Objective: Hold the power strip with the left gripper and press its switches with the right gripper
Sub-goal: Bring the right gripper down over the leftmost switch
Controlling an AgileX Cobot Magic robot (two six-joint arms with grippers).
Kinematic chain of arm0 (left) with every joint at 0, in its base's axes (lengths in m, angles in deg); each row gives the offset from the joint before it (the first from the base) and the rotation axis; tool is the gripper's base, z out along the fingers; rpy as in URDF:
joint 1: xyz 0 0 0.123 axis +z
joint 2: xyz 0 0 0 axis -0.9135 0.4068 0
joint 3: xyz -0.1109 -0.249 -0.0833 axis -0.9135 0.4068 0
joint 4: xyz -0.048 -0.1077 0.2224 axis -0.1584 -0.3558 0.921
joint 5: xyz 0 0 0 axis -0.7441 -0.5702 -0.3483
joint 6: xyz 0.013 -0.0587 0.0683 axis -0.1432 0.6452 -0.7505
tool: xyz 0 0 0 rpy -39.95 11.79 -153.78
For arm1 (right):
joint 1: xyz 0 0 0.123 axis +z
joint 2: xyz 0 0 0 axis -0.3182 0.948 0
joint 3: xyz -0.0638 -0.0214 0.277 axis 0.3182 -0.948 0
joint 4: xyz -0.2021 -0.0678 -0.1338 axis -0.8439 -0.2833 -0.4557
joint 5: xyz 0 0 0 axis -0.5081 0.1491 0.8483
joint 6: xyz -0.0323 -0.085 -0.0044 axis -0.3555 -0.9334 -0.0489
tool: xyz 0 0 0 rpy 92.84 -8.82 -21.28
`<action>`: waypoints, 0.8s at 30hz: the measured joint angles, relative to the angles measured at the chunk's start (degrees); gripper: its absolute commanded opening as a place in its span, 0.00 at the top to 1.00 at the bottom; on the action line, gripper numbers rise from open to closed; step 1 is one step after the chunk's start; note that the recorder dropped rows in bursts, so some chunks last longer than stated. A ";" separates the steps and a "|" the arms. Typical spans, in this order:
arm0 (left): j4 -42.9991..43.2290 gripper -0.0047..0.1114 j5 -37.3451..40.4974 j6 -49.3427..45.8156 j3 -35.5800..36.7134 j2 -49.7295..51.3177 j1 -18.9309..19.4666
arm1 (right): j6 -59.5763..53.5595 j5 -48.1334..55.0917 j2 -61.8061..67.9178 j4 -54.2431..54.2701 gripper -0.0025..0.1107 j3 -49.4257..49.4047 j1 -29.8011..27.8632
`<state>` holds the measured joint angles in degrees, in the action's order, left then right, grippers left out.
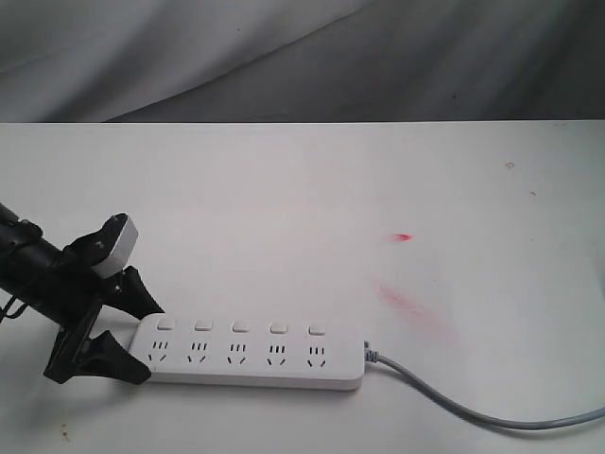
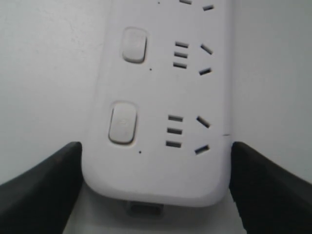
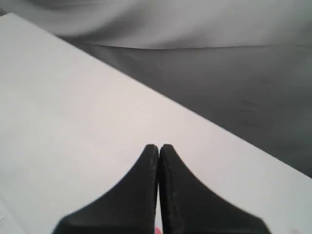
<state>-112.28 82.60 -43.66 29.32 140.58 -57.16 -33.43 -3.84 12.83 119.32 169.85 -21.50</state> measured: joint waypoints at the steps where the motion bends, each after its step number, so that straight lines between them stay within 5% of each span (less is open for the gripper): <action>1: 0.00 0.48 0.00 0.00 0.00 0.00 0.00 | -4.34 1.78 2.65 3.28 0.98 0.41 0.23; 7: 0.09 0.48 0.10 0.00 0.00 0.00 0.00 | -21.45 4.04 19.21 10.08 0.98 0.55 7.48; 17: 0.09 0.48 0.10 0.00 0.00 0.00 0.00 | -31.82 -4.19 34.28 15.30 0.97 0.57 22.90; 24: 0.09 0.48 0.10 0.00 0.00 0.00 0.00 | -32.90 -6.82 40.18 16.09 0.64 0.57 29.77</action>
<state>-112.19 82.70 -43.66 29.32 140.58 -57.16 -66.33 -10.66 53.01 135.41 170.42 8.27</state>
